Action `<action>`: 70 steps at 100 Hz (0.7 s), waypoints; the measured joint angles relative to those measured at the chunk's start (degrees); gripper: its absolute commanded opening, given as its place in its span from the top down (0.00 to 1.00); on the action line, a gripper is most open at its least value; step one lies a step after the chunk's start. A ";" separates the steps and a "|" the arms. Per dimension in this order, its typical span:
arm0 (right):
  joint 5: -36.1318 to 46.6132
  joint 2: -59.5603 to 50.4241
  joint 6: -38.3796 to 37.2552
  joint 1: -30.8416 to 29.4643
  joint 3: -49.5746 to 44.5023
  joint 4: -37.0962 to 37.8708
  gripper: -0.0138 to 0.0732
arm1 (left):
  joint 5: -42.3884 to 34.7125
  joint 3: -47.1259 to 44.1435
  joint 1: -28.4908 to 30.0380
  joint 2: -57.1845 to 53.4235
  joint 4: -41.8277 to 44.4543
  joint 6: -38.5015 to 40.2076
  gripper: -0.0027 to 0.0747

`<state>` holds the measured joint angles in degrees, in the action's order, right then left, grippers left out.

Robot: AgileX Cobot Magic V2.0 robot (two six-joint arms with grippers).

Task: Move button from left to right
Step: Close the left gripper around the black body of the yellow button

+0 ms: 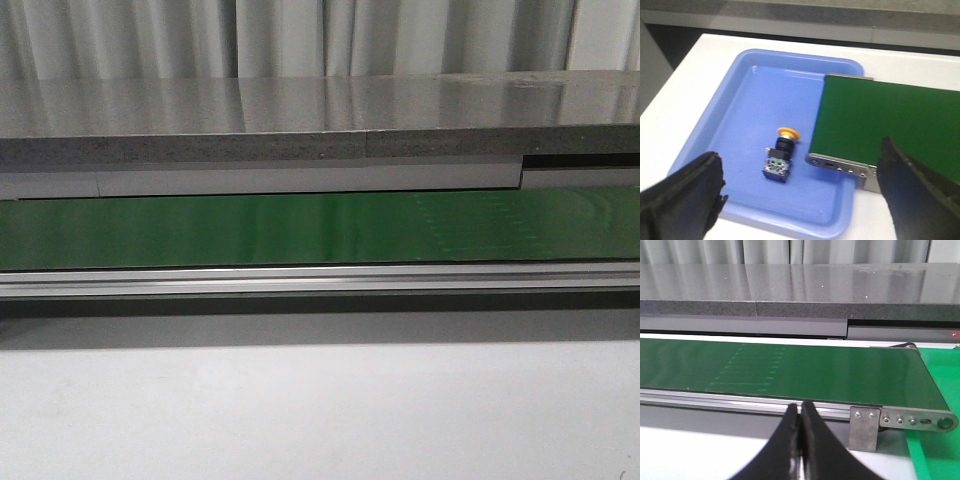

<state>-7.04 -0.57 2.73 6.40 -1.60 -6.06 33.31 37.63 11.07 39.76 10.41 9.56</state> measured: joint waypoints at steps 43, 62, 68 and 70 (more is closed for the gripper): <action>0.00 0.00 0.00 0.00 0.00 0.00 0.92 | 1.87 15.65 9.30 31.96 0.32 -5.19 0.19; 0.00 0.00 0.00 0.00 0.00 0.00 0.92 | 3.06 23.76 9.30 45.53 -2.32 -9.56 0.19; 0.00 0.00 0.00 0.00 0.00 0.00 0.92 | 4.07 26.32 9.30 49.26 -3.01 -11.27 0.19; 0.00 0.00 0.00 0.00 0.00 0.00 0.92 | 4.51 26.86 9.30 50.37 -3.15 -11.75 0.19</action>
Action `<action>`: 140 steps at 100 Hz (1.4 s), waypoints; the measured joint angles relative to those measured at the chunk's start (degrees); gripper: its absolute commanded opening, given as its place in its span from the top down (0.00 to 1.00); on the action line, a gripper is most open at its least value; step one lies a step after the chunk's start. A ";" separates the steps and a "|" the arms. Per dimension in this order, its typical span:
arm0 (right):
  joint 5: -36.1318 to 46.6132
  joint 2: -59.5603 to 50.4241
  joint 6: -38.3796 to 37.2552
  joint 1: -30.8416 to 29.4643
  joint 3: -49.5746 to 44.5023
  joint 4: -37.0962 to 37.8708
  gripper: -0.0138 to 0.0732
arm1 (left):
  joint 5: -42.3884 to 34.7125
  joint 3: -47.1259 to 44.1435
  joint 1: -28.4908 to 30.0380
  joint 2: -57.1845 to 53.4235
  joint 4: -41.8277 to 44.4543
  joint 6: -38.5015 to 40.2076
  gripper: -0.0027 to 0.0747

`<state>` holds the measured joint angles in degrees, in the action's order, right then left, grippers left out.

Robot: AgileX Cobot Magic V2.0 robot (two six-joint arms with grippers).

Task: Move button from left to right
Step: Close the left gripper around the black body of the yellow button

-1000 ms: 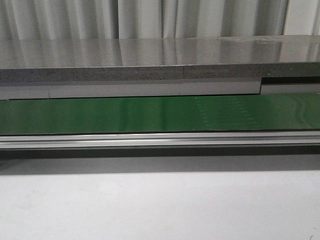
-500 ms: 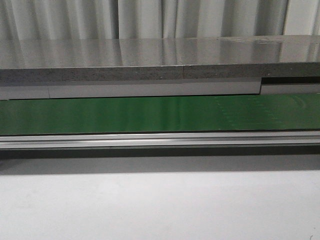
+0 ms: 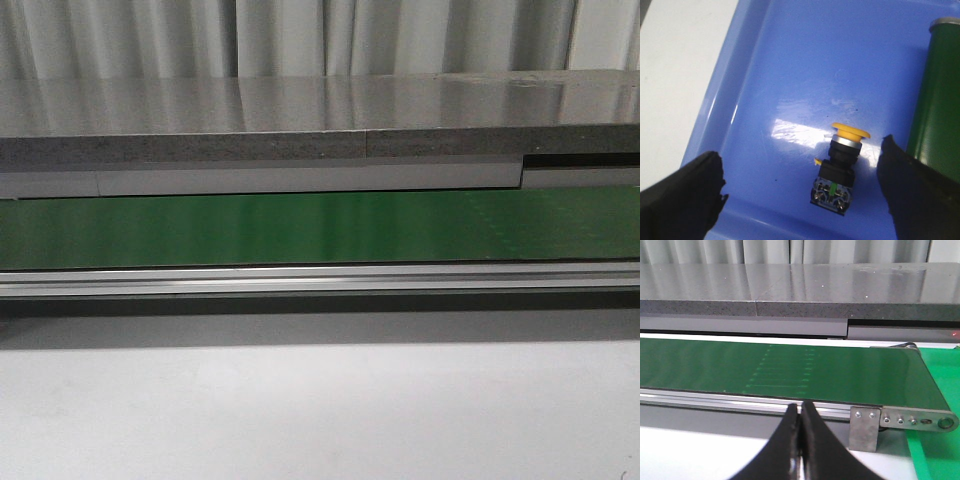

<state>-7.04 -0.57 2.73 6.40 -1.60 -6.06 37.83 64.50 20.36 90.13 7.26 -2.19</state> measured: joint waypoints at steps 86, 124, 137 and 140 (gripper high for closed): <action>0.00 0.00 0.00 0.00 0.00 0.00 0.92 | 9.39 11.31 0.00 15.65 -5.00 -8.50 0.19; 0.00 0.00 0.00 0.00 0.00 0.00 0.92 | 12.02 11.56 0.00 18.56 -5.00 -9.26 0.19; 0.00 0.00 0.00 0.00 0.00 0.00 0.92 | 12.69 11.67 0.00 19.90 -5.00 -9.25 0.19; 0.00 0.00 0.00 0.00 0.00 0.00 0.92 | 12.71 11.67 0.00 20.15 -5.00 -9.25 0.19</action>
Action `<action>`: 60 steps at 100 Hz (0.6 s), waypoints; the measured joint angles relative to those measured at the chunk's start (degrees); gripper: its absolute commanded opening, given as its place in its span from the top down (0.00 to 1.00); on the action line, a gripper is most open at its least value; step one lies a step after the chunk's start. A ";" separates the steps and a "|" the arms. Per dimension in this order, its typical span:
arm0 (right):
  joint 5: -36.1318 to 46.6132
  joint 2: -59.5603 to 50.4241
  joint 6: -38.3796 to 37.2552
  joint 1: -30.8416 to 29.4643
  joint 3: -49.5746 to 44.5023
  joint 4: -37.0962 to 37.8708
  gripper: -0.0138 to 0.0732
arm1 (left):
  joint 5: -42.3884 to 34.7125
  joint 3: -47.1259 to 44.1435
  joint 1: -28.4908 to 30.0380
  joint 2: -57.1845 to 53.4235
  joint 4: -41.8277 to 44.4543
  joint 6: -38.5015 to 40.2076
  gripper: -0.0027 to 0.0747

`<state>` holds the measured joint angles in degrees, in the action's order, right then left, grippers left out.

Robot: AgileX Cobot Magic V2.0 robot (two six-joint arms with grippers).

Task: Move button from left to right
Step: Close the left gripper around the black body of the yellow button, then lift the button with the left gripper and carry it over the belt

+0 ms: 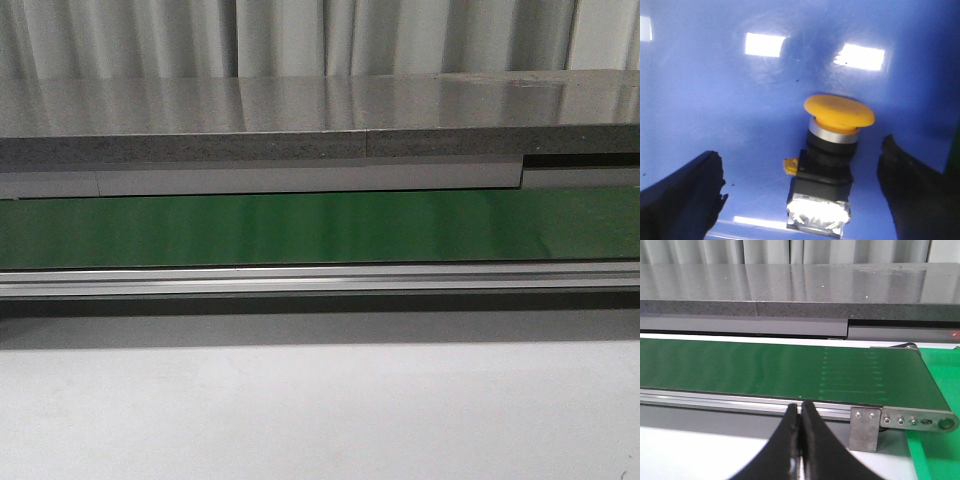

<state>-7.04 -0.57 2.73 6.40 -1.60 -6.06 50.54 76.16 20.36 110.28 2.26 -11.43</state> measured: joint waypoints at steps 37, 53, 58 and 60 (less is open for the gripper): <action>0.00 0.00 0.00 0.00 0.00 0.00 0.92 | 0.24 0.00 0.00 0.88 0.00 -0.74 0.21; 0.00 0.00 0.00 0.00 0.00 0.00 0.92 | 0.29 0.00 0.00 2.02 0.00 -0.87 0.28; 0.00 0.00 0.00 0.00 0.00 0.00 0.92 | 0.29 0.00 0.00 2.49 0.00 -0.87 0.29; 0.00 0.00 0.00 0.00 0.00 0.00 0.92 | 0.29 0.00 0.00 2.84 0.00 -0.87 0.30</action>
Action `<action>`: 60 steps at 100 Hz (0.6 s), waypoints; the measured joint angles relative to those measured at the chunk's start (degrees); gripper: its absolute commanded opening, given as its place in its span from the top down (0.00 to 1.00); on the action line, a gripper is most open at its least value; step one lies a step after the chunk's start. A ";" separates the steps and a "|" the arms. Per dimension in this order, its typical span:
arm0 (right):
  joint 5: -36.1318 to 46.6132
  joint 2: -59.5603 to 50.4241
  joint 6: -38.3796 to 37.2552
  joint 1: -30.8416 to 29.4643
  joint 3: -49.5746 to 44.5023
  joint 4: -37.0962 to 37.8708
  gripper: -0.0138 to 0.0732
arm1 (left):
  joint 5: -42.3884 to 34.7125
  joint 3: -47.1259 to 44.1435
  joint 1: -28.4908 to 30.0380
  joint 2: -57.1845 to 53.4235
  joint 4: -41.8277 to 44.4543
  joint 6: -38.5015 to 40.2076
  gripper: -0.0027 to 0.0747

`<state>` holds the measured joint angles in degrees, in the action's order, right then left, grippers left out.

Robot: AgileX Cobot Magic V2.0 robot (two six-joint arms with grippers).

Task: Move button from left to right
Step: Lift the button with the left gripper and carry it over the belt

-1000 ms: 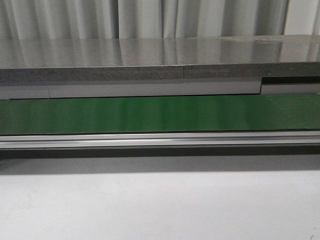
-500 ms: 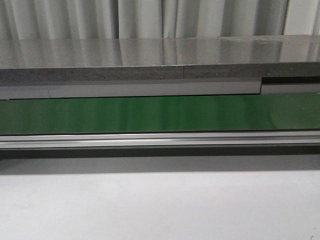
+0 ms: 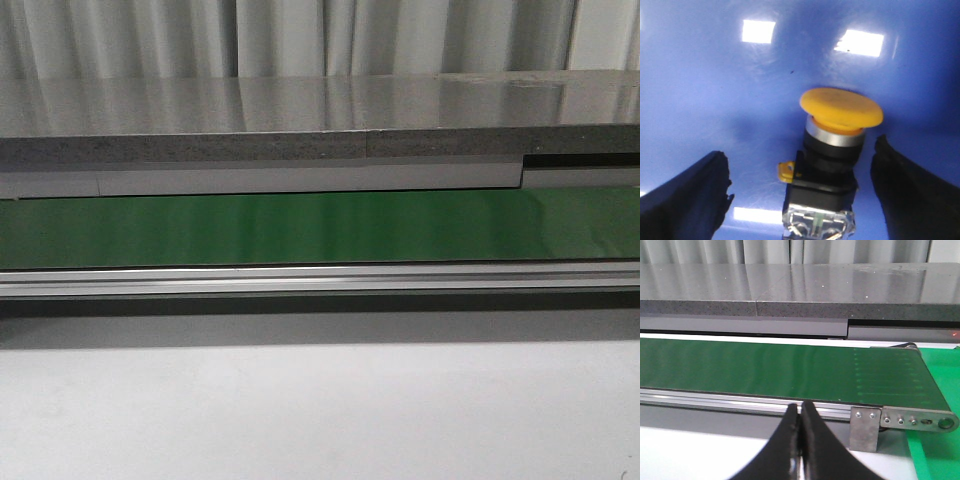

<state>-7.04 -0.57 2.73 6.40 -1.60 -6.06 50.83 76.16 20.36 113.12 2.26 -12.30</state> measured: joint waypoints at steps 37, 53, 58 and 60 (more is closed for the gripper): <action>0.00 0.00 0.00 0.00 0.00 0.00 0.92 | -0.45 0.21 0.34 2.59 0.00 -0.23 0.30; 0.00 0.00 0.00 0.00 0.00 0.00 0.92 | -0.45 0.21 0.34 2.68 -0.60 -0.23 0.49; 0.00 0.00 0.00 0.00 0.00 0.00 0.92 | -0.45 0.21 0.34 2.68 -1.04 -0.23 0.58; 0.00 0.00 0.00 0.00 0.00 0.00 0.92 | -0.32 0.21 0.34 2.68 -1.20 -0.23 0.61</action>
<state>-7.04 -0.57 2.73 6.40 -1.60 -6.06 50.51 76.37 20.70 115.80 1.06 -12.53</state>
